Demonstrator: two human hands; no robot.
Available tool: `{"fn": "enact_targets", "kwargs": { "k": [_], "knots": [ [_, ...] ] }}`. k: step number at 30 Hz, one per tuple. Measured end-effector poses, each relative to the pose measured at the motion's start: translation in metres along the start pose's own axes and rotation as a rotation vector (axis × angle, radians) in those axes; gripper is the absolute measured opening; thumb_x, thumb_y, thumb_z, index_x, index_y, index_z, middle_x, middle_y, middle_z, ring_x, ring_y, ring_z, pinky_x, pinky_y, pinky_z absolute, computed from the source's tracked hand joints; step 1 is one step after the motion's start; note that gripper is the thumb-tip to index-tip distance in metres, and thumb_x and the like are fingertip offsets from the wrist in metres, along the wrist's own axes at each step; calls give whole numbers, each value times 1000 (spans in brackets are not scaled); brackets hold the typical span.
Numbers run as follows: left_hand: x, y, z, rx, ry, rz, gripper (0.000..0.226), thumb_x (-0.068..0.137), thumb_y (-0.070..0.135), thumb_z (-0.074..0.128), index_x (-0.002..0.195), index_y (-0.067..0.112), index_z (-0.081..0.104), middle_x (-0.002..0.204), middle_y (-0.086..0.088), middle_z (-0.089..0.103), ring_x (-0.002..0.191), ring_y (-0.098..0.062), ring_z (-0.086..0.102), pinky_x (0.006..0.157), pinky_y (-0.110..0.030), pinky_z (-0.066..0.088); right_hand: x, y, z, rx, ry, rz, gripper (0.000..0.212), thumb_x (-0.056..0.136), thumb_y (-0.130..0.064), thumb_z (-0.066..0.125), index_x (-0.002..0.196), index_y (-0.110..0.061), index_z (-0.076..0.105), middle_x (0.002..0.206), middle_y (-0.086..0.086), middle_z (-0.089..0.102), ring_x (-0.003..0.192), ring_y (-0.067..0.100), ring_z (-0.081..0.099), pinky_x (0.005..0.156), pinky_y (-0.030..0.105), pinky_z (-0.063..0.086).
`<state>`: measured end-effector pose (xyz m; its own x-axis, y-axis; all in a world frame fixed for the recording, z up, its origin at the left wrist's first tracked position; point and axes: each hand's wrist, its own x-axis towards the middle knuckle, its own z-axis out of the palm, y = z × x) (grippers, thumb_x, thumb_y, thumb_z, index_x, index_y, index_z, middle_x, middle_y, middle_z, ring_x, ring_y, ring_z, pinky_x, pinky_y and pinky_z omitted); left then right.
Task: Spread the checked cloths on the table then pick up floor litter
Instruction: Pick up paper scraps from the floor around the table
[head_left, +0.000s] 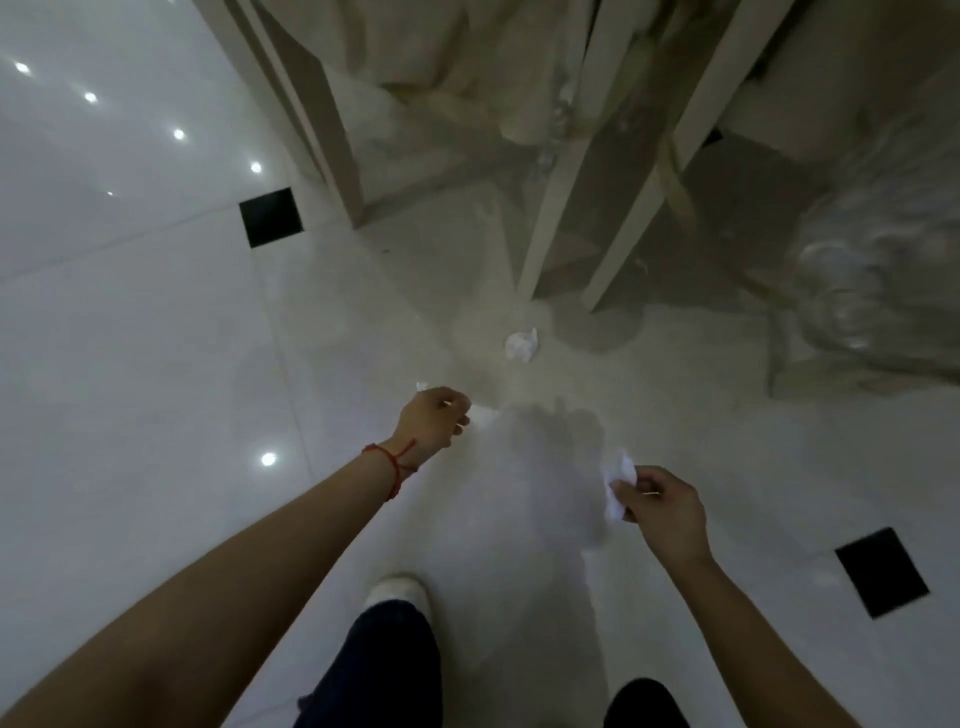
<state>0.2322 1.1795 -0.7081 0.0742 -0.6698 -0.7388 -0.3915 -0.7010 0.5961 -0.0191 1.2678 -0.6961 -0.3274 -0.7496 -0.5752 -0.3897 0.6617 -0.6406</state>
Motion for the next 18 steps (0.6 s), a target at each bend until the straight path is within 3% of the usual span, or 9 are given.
{"fn": "enact_targets", "kwargs": {
  "k": [2,4,5,6,9,13,16,18],
  "knots": [
    [40,-9,18,78,37,81,30,92,21,53,115,3,60,98,-16,66,80,-25,61,72,-30,48,30,14,13,-7,4,-21,15,78,-13,69,67,-20,63,67,4,66,66,24,66,64,13,50],
    [72,-16,35,189,92,149,35,90,26,55,120,8,57,107,-13,64,99,-29,61,81,-26,44,56,28,24,-18,14,-37,6,77,-13,70,72,-12,67,72,12,69,74,30,67,75,37,56],
    [87,-19,43,234,118,190,39,89,28,57,124,10,55,112,-12,61,104,-28,59,83,-24,42,66,34,29,-18,21,-45,5,77,-13,69,74,-9,68,74,13,69,75,31,68,76,42,56],
    [102,-21,50,278,138,244,43,88,31,58,127,12,52,119,-13,58,108,-28,57,87,-26,42,75,40,32,-6,21,-51,5,78,-13,69,74,-9,68,74,12,69,76,30,67,76,40,56],
    [139,-21,76,452,164,404,54,87,36,58,136,18,43,134,-13,46,121,-31,46,96,-38,43,96,54,40,28,26,-80,15,80,-11,67,69,-20,64,71,3,67,71,22,65,62,16,53],
    [166,-7,103,653,167,507,57,91,35,50,143,25,30,152,-6,25,136,-30,26,107,-44,33,114,67,42,57,56,-100,19,80,-9,66,68,-24,63,71,1,67,69,19,63,66,22,52],
    [179,-7,110,779,182,548,47,92,28,48,138,21,40,146,-5,35,132,-28,30,106,-40,29,120,73,42,63,48,-111,21,81,-10,66,70,-27,62,72,0,67,69,15,62,56,9,48],
    [181,-13,111,729,177,579,35,92,19,49,126,13,55,131,-9,48,121,-29,39,100,-35,37,121,78,45,75,59,-90,18,81,-10,67,71,-25,63,74,1,67,71,19,63,62,14,52]
  ]
}}
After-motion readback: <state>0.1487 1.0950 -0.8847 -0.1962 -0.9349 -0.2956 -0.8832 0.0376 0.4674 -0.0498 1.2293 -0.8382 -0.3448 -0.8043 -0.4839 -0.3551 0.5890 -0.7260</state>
